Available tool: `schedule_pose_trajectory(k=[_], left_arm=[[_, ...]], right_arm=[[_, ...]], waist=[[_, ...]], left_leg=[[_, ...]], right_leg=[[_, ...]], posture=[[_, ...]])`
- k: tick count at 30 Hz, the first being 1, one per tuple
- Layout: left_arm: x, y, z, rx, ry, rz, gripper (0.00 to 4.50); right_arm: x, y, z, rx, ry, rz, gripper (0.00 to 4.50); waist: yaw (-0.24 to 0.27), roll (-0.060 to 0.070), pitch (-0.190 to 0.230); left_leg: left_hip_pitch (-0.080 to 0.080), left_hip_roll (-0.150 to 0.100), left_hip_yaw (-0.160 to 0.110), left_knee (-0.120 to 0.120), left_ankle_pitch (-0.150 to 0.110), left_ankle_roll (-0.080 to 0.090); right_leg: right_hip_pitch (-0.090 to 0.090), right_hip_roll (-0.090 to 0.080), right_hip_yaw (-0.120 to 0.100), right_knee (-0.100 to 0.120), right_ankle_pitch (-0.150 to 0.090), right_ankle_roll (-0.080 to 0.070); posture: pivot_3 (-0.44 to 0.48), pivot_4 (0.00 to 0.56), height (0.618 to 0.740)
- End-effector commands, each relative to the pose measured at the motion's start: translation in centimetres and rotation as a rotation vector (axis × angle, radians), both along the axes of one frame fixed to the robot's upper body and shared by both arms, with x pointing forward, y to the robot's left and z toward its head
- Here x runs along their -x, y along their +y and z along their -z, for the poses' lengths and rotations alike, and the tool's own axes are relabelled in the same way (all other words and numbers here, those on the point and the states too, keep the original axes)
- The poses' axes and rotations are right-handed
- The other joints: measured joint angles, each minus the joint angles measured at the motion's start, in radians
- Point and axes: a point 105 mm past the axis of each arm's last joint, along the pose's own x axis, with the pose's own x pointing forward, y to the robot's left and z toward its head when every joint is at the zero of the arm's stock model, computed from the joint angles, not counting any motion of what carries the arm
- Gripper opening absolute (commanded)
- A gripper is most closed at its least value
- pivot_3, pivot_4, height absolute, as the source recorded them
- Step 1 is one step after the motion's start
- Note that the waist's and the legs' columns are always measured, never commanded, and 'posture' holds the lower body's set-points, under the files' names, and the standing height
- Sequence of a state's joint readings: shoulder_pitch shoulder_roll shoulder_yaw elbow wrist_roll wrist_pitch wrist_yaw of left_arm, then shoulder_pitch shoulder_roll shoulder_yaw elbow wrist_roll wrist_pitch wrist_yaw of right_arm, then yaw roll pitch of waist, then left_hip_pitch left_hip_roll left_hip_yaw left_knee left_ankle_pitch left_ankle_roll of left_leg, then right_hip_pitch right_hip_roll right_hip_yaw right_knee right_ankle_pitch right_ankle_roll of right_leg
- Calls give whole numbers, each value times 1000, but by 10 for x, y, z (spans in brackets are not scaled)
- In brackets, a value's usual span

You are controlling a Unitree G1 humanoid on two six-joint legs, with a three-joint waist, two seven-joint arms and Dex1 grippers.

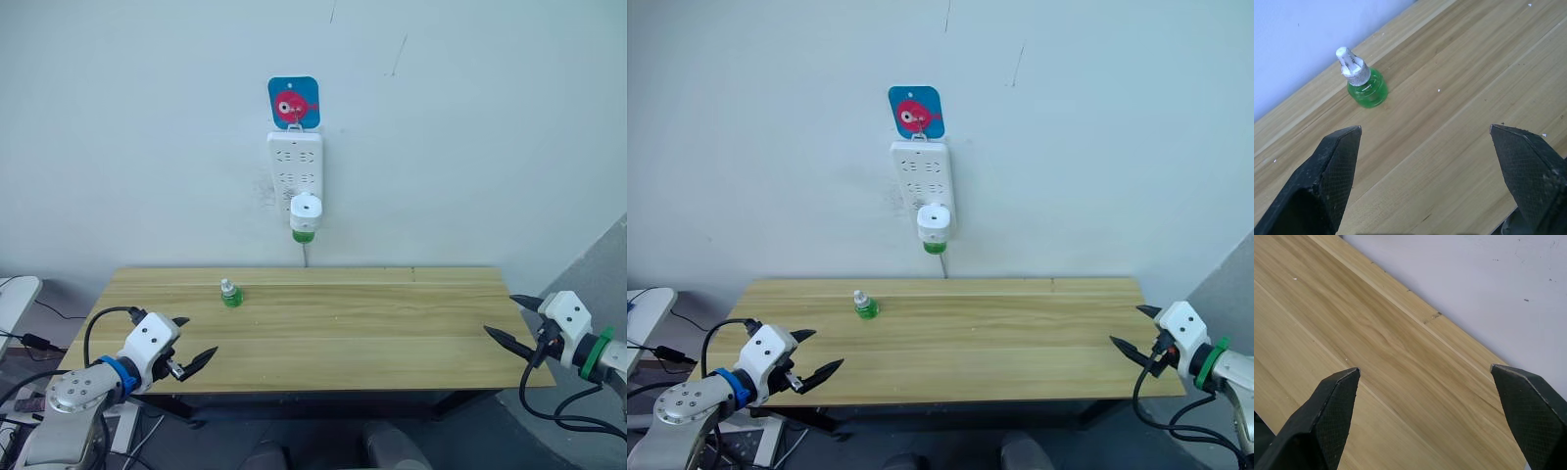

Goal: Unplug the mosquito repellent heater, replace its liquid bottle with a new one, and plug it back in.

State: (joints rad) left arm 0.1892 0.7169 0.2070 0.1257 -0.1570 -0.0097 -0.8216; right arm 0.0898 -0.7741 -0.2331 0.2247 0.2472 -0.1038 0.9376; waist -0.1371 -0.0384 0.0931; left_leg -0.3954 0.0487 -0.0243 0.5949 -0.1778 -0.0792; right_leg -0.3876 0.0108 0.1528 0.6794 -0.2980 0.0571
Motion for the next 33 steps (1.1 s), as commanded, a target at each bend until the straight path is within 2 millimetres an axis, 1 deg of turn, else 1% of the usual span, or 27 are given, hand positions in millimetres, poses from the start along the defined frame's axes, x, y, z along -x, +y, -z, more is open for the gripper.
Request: schedule_pose_trajectory(k=[1, 23, 26, 30, 33], left_arm=[[-4, 4, -12, -9, -45, -5, 4500], [-1, 8, -9, -24, -38, -35, 4500], [1, 12, -6, -20, -13, -66, 4500], [0, 16, -11, -60, -47, -50, 4500], [-1, 26, -13, -79, -74, -83, 4500]], right_arm=[[-3, 0, -8, 11, -37, -14, 4461], [-7, 5, -10, 8, -42, -25, 4461], [-7, 4, -9, 4, -42, -19, 4461], [-5, 4, -7, 3, -39, -18, 4461], [-3, 6, -6, -1, -36, -21, 4461]], waist=[[0, 0, 0], [2, 0, 0], [2, 0, 0], [3, -1, 1], [3, -2, 2]], left_leg=[[0, 0, 0, 0, 0, 0], [0, 0, 0, 0, 0, 0], [0, 0, 0, 0, 0, 0], [0, 0, 0, 0, 0, 0], [0, 0, 0, 0, 0, 0]], right_leg=[[0, 0, 0, 0, 0, 0], [0, 0, 0, 0, 0, 0], [0, 0, 0, 0, 0, 0], [0, 0, 0, 0, 0, 0], [0, 0, 0, 0, 0, 0]], posture=[[-10, 72, 736], [-3, 70, 736], [-5, 72, 736], [-5, 80, 736], [-10, 89, 736]])
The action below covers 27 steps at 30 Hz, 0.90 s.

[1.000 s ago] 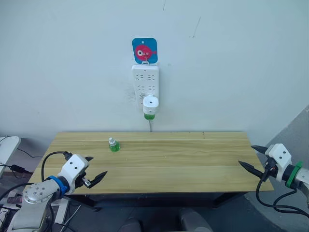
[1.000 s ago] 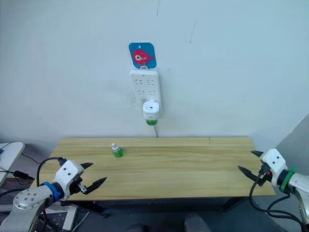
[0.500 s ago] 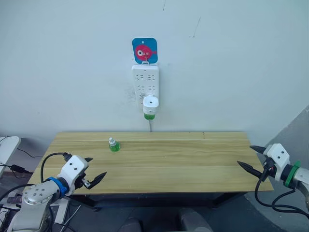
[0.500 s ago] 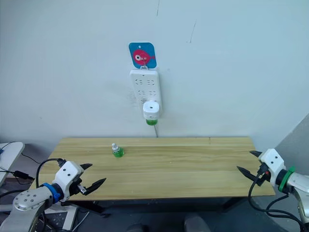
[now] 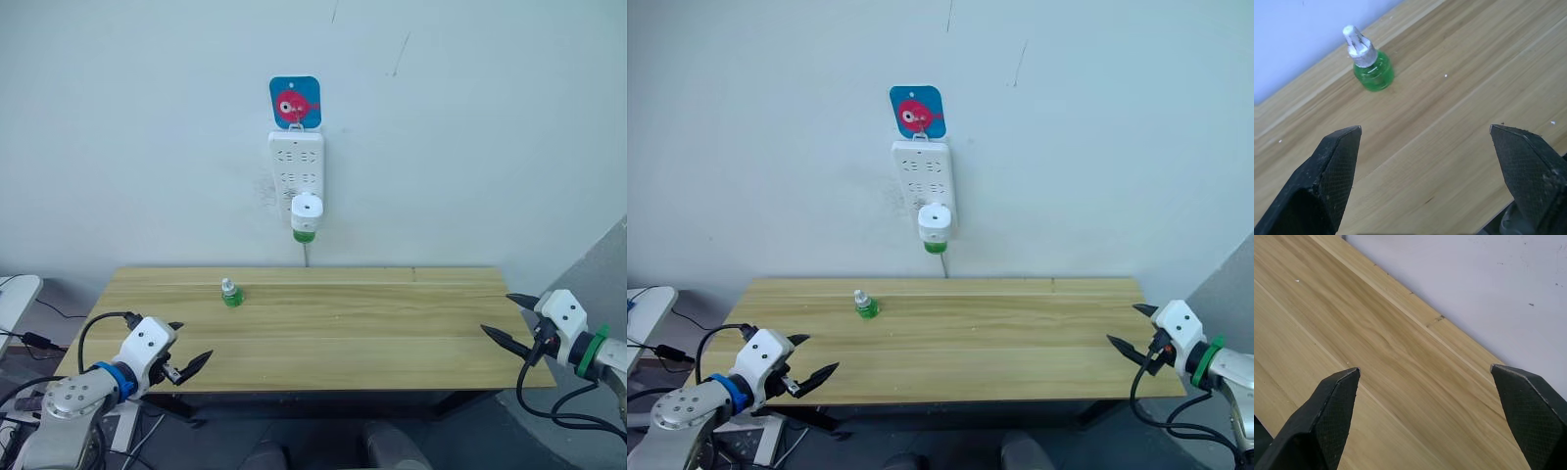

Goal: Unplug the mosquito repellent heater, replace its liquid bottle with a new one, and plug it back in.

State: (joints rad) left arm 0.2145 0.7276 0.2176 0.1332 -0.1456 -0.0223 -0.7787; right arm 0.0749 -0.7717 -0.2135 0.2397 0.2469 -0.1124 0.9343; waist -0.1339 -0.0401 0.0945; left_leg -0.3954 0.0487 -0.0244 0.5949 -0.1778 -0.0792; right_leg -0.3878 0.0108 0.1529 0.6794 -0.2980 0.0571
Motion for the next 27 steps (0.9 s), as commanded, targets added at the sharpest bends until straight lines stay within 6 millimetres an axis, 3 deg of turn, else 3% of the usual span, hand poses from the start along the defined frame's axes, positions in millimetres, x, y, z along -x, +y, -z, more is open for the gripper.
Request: schedule_pose_trajectory(k=[1, 4, 9, 18, 27], left_arm=[[-5, 17, -18, -9, -82, -49, 4500], [0, 19, -20, 28, -71, -37, 4500], [-8, 14, -33, 48, -105, -15, 4500], [-68, -43, -108, 277, -260, 119, 4500], [-117, -84, -171, 428, -351, 193, 4500]], right_arm=[[1, 4, -8, 1, -35, -15, 4461], [3, 6, -8, -2, -36, -18, 4461], [8, 34, -25, -21, -117, -102, 4461], [8, 114, -88, -222, -257, -155, 4461], [0, 161, -126, -333, -291, -151, 4461]], waist=[[0, 0, 1], [0, 0, 8], [-2, -2, 32], [-5, -4, 90], [-11, -7, 131]], left_leg=[[0, 0, 0, 0, 0, 0], [0, 0, 0, 0, 0, 0], [1, 0, 0, 0, 0, 0], [-5, 0, -2, 2, 0, 0], [-7, 0, -4, 2, -2, 1]], right_leg=[[0, 0, 0, 0, 0, 0], [0, 0, 0, 0, 0, 0], [-1, -1, 0, 0, 0, 0], [-2, 0, 0, 0, 0, 1], [-2, 1, -1, 0, 3, 10]], posture=[[-11, 90, 736], [-19, 102, 736], [-65, 145, 736], [-162, 223, 736], [-199, 256, 736]])
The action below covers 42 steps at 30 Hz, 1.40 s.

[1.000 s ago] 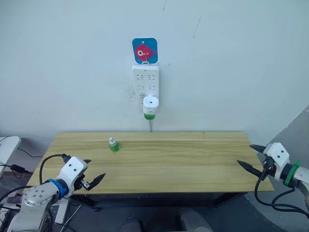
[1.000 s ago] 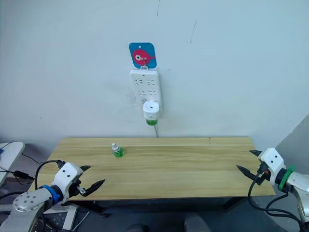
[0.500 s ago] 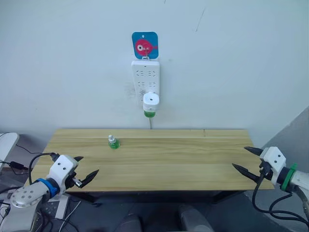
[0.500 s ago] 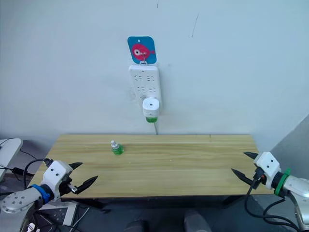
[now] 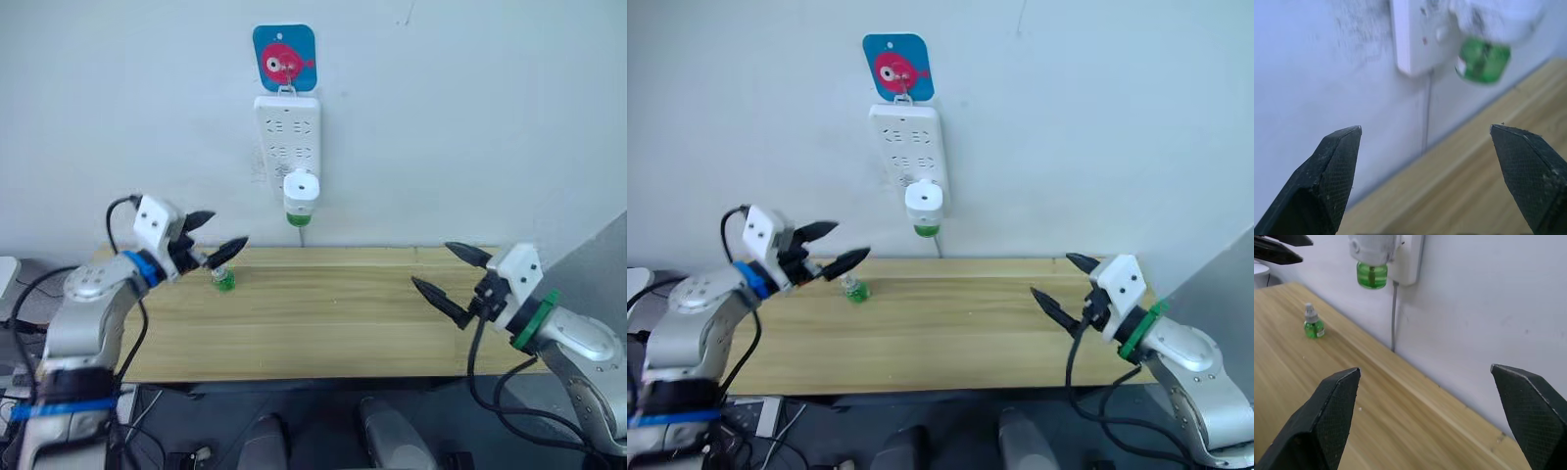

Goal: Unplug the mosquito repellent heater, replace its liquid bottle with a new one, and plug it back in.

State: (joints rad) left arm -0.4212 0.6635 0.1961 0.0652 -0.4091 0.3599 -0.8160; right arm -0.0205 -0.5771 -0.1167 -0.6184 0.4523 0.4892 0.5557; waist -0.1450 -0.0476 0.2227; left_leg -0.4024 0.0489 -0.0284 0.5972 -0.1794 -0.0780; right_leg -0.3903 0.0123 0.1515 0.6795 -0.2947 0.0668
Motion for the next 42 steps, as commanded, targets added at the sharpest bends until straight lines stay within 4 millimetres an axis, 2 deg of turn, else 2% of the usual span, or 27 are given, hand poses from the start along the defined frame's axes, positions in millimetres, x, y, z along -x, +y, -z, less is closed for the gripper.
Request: schedule_pose_trajectory(k=[1, 6, 9, 12, 15, 17, 26, 30, 41, 42], left_arm=[[-8, -7, -19, 39, -30, 26, 4500], [-19, -10, -35, 78, -52, 37, 4500], [-26, -11, -41, 97, -61, 45, 4500], [-33, -16, -47, 115, -69, 71, 4500], [-39, -22, -53, 131, -81, 94, 3867], [-43, -26, -53, 126, -81, 102, 3286], [-57, -43, -57, 124, -98, 167, 3286], [-59, -57, -63, 132, -95, 228, 3286], [-51, -73, -75, 113, -57, 378, 3286], [-50, -74, -74, 108, -56, 384, 3108]], right_arm=[[7, 19, -17, -19, -41, -39, 4461], [9, 32, -26, -44, -53, -57, 4461], [10, 38, -31, -61, -55, -61, 4461], [10, 40, -33, -74, -54, -61, 4461], [13, 43, -35, -84, -47, -69, 4500], [14, 45, -36, -89, -45, -73, 4500], [16, 54, -46, -102, -65, -93, 4500], [17, 56, -48, -108, -66, -96, 4500], [19, 64, -51, -155, -70, -108, 4500], [19, 64, -52, -157, -70, -109, 4500]], waist=[[0, 1, 7], [-5, 1, 15], [-4, 1, 18], [-3, 4, 27], [-3, 5, 31], [-3, 5, 32], [-11, 7, 34], [-9, 10, 40], [-12, 12, 59], [-14, 12, 60]], left_leg=[[0, 0, 0, 0, 0, 0], [-3, 0, -1, 0, -3, 2], [-16, 0, -3, 2, -3, 2], [-24, 0, -8, 9, -4, 4], [-28, -1, -12, 12, -4, 4], [-28, -1, -13, 13, -4, 4], [-30, -1, -20, 13, -3, 4], [-32, -1, -25, 13, -3, 4], [-32, -1, -26, 13, -3, 4], [-32, -1, -27, 13, -3, 4]], right_leg=[[0, 0, 0, 0, 0, 0], [-2, 0, -1, -1, -1, 3], [-14, 0, -3, 1, 0, 3], [-17, 0, -8, 1, 3, 1], [-17, 0, -11, 1, 3, 1], [-17, 0, -12, 1, 3, 1], [-17, 0, -19, 1, 3, 2], [-16, 0, -24, 1, 3, 1], [-16, -1, -26, 1, 1, 4], [-16, -1, -26, 1, 1, 4]], posture=[[-202, 257, 736], [-219, 272, 736], [-229, 275, 736], [-236, 281, 736], [-244, 280, 736], [-249, 284, 736], [-271, 294, 736], [-273, 297, 736], [-281, 313, 736], [-281, 313, 736]])
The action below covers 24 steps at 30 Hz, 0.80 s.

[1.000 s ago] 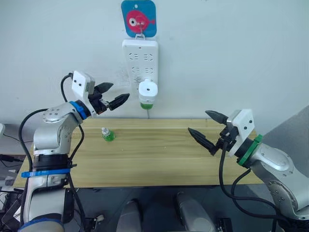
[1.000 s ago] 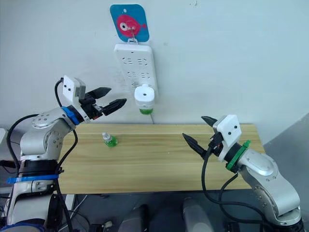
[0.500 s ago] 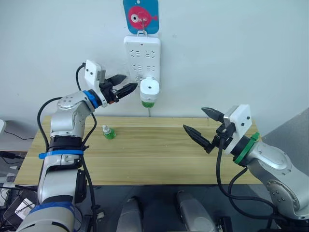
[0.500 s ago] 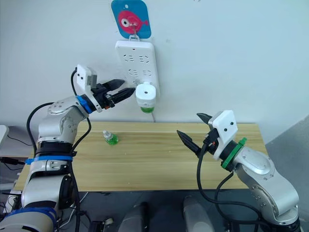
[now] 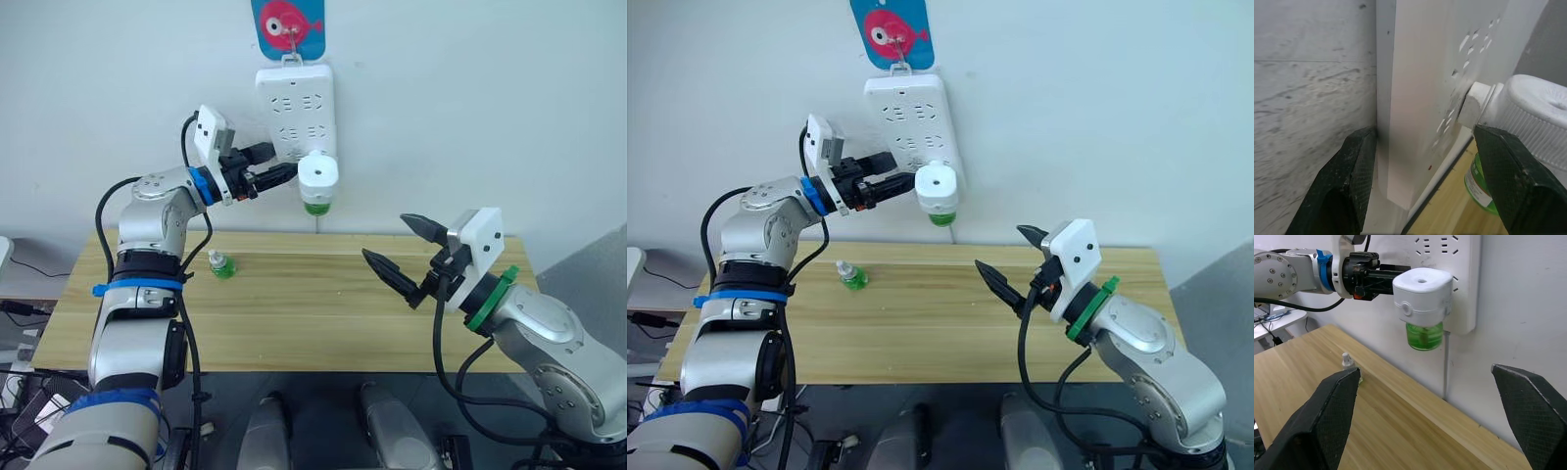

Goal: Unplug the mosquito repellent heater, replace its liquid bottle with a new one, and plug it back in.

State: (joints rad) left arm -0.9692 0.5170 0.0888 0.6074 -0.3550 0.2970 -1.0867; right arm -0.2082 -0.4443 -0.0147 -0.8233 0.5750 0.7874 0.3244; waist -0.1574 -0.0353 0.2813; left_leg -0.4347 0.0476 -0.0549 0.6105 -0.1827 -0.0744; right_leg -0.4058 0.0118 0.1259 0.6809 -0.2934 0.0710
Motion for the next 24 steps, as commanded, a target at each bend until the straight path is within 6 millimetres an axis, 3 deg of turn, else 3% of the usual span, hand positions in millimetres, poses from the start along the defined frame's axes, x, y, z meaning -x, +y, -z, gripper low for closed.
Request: schedule_pose_trajectory(k=[1, 7, 15, 24], left_arm=[[6, -4, -17, -8, -55, 46, 2930], [7, -7, -12, -23, -47, 70, 1402], [8, -6, -11, -30, -56, 62, 1347], [10, -4, -6, -33, -48, 51, 1347]], right_arm=[[10, 8, -13, -25, -61, -41, 4500], [1, 17, -15, -35, -51, -13, 4500], [-17, 28, -26, -27, -89, 109, 4500], [-50, 45, -45, -27, -130, 233, 4500]], waist=[[-4, 0, 2], [-6, 0, 2], [-7, 0, 2], [-10, 0, 2]], left_leg=[[0, 0, 0, 0, 0, 0], [0, 0, -1, 0, 0, 0], [0, 0, -1, 1, 0, -1], [-1, 0, -2, 1, 0, 0]], right_leg=[[0, 0, 0, 0, 0, 0], [0, 0, -1, 0, 0, -1], [0, 0, 0, 1, 0, 0], [0, -1, -1, 1, 2, -4]], posture=[[-282, 310, 736], [-288, 300, 736], [-284, 289, 736], [-285, 296, 736]])
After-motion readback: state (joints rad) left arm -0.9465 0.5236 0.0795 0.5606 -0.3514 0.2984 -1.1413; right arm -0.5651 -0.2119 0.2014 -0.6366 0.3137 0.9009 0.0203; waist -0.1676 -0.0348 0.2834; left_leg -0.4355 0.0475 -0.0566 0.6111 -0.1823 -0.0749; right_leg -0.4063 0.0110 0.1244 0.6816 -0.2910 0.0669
